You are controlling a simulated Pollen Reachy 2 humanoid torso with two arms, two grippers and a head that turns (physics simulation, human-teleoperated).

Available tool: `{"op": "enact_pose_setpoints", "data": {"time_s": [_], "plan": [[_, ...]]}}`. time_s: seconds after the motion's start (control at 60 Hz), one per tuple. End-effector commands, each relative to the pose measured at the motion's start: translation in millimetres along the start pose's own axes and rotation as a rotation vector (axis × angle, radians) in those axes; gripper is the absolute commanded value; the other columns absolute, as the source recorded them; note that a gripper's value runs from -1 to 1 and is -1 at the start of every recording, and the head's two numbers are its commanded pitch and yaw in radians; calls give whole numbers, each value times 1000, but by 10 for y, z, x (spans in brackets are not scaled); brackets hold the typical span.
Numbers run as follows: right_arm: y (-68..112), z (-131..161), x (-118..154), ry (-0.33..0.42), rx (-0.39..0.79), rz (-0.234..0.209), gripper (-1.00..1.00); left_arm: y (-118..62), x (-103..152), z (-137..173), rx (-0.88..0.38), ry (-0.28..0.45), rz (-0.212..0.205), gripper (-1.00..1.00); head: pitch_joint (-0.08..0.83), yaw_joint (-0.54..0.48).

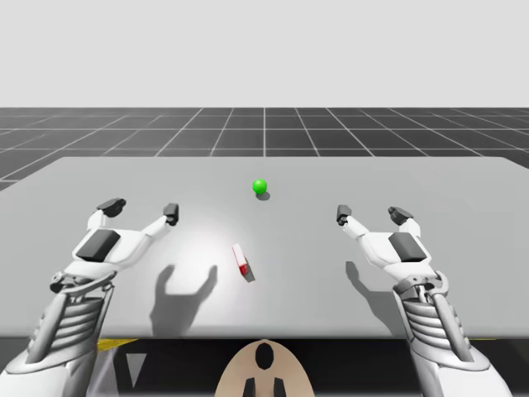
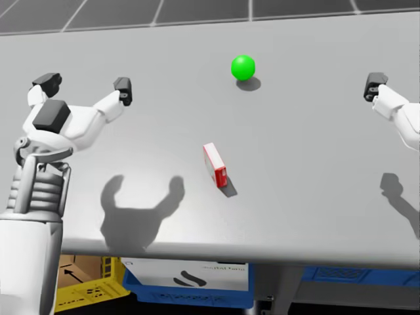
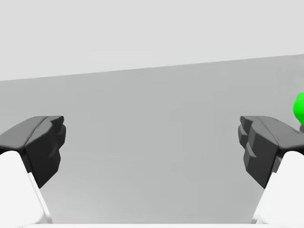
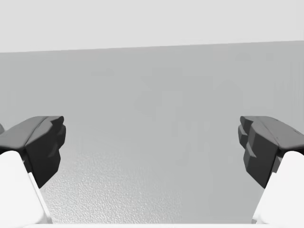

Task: Watch the red light. When it turns green, pick up the object.

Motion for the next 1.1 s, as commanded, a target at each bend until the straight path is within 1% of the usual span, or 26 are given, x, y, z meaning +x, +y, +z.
{"op": "enact_pose_setpoints", "data": {"time_s": [0.017,0.05,0.067,0.083,0.1,0.133,0.15,0.183,0.233,0.35,0.4,0.433,0.467,0.583,0.617,0.717,0.733,0.783,0.8,0.833,0.867,0.967,1.1], "plan": [[28,5,-16,3,2,-15,-1000,-220,90,313,-205,71,87,-1000,716,134],[30,6,-18,4,3,-15,-1000,-247,86,369,-248,85,86,-1000,716,137],[30,6,-19,4,4,-14,-1000,-282,75,449,-309,105,89,-1000,718,139],[30,5,-19,4,5,-14,-1000,-290,67,474,-330,108,88,-1000,718,139],[30,5,-19,5,5,-14,-1000,-298,56,499,-351,111,81,-1000,718,140],[29,5,-19,5,5,-15,-1000,-316,15,597,-446,131,62,-1000,719,140],[29,5,-19,5,5,-15,-1000,-320,2,620,-467,135,57,-1000,719,140],[26,4,-19,5,4,-14,-1000,-324,-68,698,-535,139,28,-1000,718,140],[25,7,-17,4,3,-14,-1000,-309,-136,738,-584,159,21,-1000,718,138],[31,8,-15,2,4,-12,-1000,-296,-308,755,-674,223,73,-1000,717,137],[34,8,-18,3,6,-12,-1000,-308,-374,732,-698,237,76,-1000,717,137],[36,6,-21,3,7,-11,-1000,-322,-426,711,-718,243,64,-1000,716,137],[39,5,-25,4,8,-10,-1000,-349,-491,661,-749,251,69,-1000,715,138],[44,3,-35,7,10,-9,-1000,-484,-557,561,-789,273,59,-1000,714,140],[42,2,-36,8,11,-9,-1000,-546,-562,524,-805,284,67,-1000,714,140],[37,0,-33,8,11,-11,-1000,-659,-591,416,-813,293,79,-1000,712,139],[36,0,-32,8,10,-11,-1000,-699,-610,371,-816,304,90,-1000,712,138],[36,1,-31,8,11,-11,-1000,-739,-635,329,-811,311,90,-1000,712,137],[37,2,-29,8,12,-13,-1000,-775,-666,286,-808,324,85,-1000,711,136],[37,3,-27,7,12,-13,-1000,-792,-684,260,-809,326,79,-1000,711,136],[35,4,-22,6,12,-13,-1000,-829,-709,206,-807,342,97,-1000,712,131],[32,7,-15,4,12,-16,-1000,-901,-749,120,-802,354,104,-1000,712,126],[28,11,-9,3,12,-17,-1000,-1006,-836,-26,-787,369,89,-1000,712,123]]}}
